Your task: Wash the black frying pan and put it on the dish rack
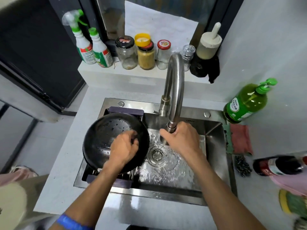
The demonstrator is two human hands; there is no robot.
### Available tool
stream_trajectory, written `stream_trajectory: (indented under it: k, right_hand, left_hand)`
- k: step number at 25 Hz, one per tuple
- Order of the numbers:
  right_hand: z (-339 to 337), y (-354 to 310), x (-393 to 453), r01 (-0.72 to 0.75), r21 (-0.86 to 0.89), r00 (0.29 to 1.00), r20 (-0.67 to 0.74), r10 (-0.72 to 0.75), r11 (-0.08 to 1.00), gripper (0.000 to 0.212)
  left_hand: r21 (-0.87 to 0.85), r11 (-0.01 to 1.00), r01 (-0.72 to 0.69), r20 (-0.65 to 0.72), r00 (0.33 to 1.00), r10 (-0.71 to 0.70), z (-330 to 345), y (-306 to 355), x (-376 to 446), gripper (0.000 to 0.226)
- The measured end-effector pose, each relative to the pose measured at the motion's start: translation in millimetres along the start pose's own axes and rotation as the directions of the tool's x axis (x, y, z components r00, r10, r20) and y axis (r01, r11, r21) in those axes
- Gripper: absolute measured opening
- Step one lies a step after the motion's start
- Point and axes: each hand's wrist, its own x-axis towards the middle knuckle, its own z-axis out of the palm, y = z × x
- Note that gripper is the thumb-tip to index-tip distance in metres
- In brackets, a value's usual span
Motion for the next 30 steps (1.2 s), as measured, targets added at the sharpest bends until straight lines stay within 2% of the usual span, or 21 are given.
stream_trajectory:
  k: [4, 7, 9, 13, 16, 18, 21, 24, 26, 28, 30]
  right_hand:
    - [2.4, -4.3, 9.1, 0.033, 0.036, 0.998, -0.059, -0.031, 0.999, 0.041]
    - [-4.2, -3.5, 8.5, 0.092, 0.013, 0.995, -0.051, -0.092, 0.996, 0.040]
    - [-5.9, -2.7, 8.0, 0.100, 0.024, 0.995, -0.027, -0.099, 0.995, 0.036]
    - [-5.0, 0.1, 8.4, 0.119, 0.016, 0.993, -0.025, -0.118, 0.993, 0.035]
    - [-4.2, 1.0, 7.1, 0.133, -0.003, 0.990, -0.040, -0.133, 0.991, 0.036]
    - [-2.9, 0.4, 7.8, 0.131, -0.005, 0.991, -0.040, -0.131, 0.991, 0.035]
    - [-0.1, -1.2, 8.9, 0.123, 0.011, 0.992, -0.044, -0.122, 0.992, 0.035]
    - [2.3, -3.2, 8.5, 0.119, 0.011, 0.992, -0.050, -0.118, 0.993, 0.034]
    - [0.9, -2.0, 8.1, 0.114, 0.010, 0.992, -0.049, -0.114, 0.993, 0.035]
    - [1.2, -1.8, 7.6, 0.130, 0.022, 0.990, -0.048, -0.129, 0.991, 0.036]
    - [5.2, -7.6, 8.8, 0.149, 0.039, 0.988, -0.056, -0.147, 0.988, 0.040]
  left_hand:
    - [0.026, 0.998, -0.051, 0.097, 0.994, 0.048, 6.7, 41.5, 73.3, 0.030]
    - [0.023, 1.000, 0.016, 0.186, 0.982, -0.020, 21.2, 60.2, 116.1, 0.045]
    - [-0.009, 0.998, 0.057, 0.228, 0.972, -0.054, 29.4, 67.9, 131.1, 0.045]
    - [-0.081, 0.995, 0.057, 0.143, 0.989, -0.045, 38.0, 62.3, 140.6, 0.021]
    - [-0.146, 0.987, 0.071, 0.082, 0.995, -0.060, 38.7, 61.9, 136.2, 0.019]
    - [-0.129, 0.991, 0.030, 0.064, 0.998, -0.022, 37.4, 61.0, 136.8, 0.021]
    - [-0.004, 0.989, -0.150, 0.112, 0.982, 0.150, 31.5, 73.4, 131.7, 0.016]
    - [0.117, 0.963, -0.242, 0.128, 0.965, 0.227, 27.6, 94.9, 132.1, 0.033]
    - [0.080, 0.958, -0.277, 0.126, 0.956, 0.266, 27.8, 100.8, 137.7, 0.034]
    - [0.033, 0.951, -0.309, 0.142, 0.943, 0.301, 28.4, 99.9, 141.2, 0.024]
    - [-0.047, 0.964, -0.261, 0.120, 0.957, 0.265, 28.5, 100.2, 137.8, 0.022]
